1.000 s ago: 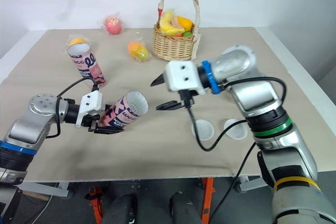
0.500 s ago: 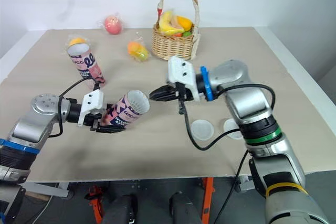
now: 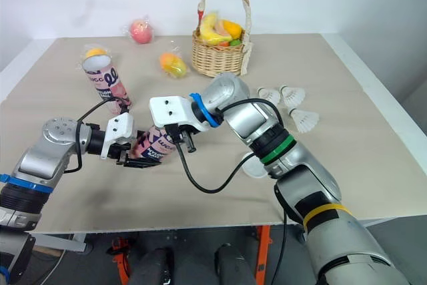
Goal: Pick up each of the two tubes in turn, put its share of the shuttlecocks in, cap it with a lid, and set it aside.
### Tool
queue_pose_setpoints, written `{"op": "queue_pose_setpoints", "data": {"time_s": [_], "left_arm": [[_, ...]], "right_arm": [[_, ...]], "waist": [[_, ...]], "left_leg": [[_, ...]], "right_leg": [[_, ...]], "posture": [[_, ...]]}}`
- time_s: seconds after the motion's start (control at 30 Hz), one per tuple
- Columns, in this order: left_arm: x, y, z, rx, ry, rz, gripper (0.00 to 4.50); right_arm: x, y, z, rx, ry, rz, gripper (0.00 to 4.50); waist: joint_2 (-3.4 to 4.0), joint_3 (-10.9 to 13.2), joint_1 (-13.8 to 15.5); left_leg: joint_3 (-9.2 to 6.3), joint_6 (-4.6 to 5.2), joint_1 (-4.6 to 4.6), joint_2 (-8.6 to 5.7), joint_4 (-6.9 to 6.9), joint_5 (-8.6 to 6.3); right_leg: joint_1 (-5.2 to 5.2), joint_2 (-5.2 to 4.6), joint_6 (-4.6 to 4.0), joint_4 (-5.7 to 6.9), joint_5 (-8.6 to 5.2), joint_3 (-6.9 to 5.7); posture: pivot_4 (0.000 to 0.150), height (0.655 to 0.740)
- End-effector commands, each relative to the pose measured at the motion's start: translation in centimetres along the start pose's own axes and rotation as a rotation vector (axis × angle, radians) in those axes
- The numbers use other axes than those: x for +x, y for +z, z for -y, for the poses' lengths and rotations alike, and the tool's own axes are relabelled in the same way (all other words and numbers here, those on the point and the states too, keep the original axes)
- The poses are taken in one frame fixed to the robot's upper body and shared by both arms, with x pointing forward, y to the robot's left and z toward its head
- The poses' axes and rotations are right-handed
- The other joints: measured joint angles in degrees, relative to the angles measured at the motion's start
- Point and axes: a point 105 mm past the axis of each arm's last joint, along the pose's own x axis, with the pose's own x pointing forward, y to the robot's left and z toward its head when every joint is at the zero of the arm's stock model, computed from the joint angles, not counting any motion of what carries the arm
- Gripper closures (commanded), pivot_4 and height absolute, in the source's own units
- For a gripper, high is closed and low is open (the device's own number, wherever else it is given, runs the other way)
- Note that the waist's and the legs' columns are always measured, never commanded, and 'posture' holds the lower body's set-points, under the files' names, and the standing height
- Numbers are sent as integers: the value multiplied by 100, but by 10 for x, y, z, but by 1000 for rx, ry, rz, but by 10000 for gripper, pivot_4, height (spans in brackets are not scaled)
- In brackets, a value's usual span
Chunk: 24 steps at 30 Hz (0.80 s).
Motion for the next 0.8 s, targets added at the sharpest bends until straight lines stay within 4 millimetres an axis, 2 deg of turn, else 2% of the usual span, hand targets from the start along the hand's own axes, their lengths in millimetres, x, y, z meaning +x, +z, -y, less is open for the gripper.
{"op": "queue_pose_setpoints", "data": {"time_s": [0.03,0.13,0.2,0.4,0.57,0.67,0.8], "left_arm": [[-3,5,-2,26,26,11,12136],[-4,5,-2,23,31,11,12136],[-5,5,-1,22,33,12,12136],[-4,5,-1,21,38,18,12136],[2,14,-5,51,56,72,12136],[3,23,-10,76,90,123,12136],[5,47,-14,99,135,283,12136]], "right_arm": [[15,15,-3,-30,54,32,43814],[15,14,-3,-27,58,36,43814],[3,14,2,-11,40,45,43814],[-45,8,9,-9,-7,26,43814],[-91,-7,-5,-18,-54,-47,43814],[-114,-14,-9,26,-138,-51,43814],[-163,-32,-16,139,-351,-8,43814]], "waist": [[0,-1,-11],[1,-2,-22],[1,-1,-21],[0,-1,-1],[1,1,48],[0,1,52],[-1,3,58]], "left_leg": [[-1,0,2,1,0,0],[1,0,11,10,0,0],[-1,0,17,15,0,0],[-3,0,3,12,2,1],[-5,-2,-4,4,0,0],[-4,-5,-2,-2,-2,-3],[-4,-5,-5,-3,-2,-3]], "right_leg": [[1,0,0,0,0,-2],[3,5,-5,3,4,-5],[3,14,-9,9,6,-5],[-1,13,-6,10,3,-2],[-3,2,-15,9,-4,-9],[-2,-3,-17,8,-6,-7],[-3,-3,-17,7,-6,-5]], "posture": [[1500,7400],[1500,7400],[1500,7400],[1500,7400],[1500,7400],[1500,7400],[1500,7400]]}}
